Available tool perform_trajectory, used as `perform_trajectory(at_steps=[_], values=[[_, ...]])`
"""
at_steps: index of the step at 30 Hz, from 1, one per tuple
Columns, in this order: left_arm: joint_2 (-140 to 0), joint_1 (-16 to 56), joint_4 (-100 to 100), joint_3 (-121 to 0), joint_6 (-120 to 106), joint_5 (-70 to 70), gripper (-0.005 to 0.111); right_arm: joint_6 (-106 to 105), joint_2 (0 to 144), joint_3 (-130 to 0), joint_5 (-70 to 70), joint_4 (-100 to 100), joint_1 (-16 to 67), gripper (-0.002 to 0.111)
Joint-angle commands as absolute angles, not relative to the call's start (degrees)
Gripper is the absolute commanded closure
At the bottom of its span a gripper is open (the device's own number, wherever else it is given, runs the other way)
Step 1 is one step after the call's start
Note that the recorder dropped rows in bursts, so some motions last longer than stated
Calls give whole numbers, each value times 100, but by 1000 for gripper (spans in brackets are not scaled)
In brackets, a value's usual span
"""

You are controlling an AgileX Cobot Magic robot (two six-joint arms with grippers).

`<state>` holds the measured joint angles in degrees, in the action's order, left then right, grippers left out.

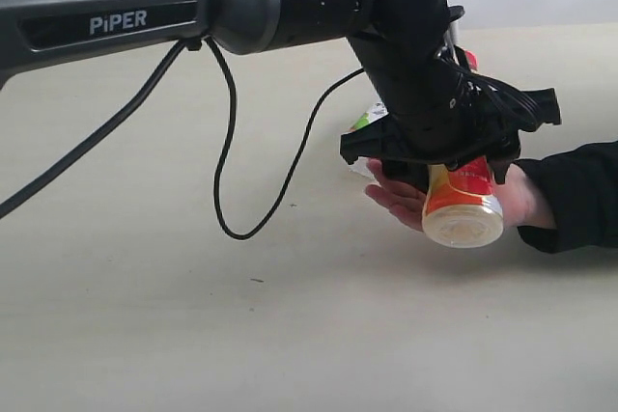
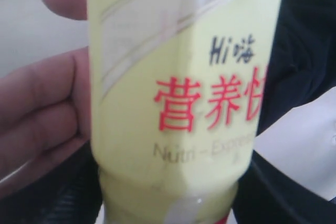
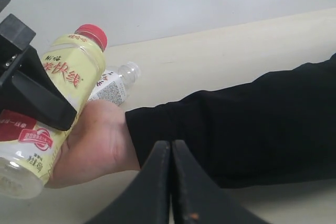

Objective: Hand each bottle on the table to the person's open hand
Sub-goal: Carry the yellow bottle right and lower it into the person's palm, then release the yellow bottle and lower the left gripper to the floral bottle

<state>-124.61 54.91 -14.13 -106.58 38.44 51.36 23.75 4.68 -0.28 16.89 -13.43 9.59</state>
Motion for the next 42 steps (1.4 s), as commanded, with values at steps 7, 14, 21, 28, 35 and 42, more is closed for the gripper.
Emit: perform_trajectory(at_steps=[7,14,21,28,35,42], values=[[-12457,5475,-1420,-10661,3811,5186,42,2361,511,0,1625,-1345,930,108],[-12457,5475,-1430,-10661,3811,5222,26,2361,511,0,1625,-1345,930,108],[-12388,5451,-1419,-10661,3520,5223,26,2361,511,0,1625,-1345,930,108],[-11969,5318,-1419,-10661,2951,5462,26,2361,511,0,1625,-1345,930,108],[-11409,5084,-1179,-10661,2300,5461,26,2361,511,0,1625,-1345,930,108],[-11172,4997,298,-10661,1572,5559,26,2361,511,0,1625,-1345,930,108]])
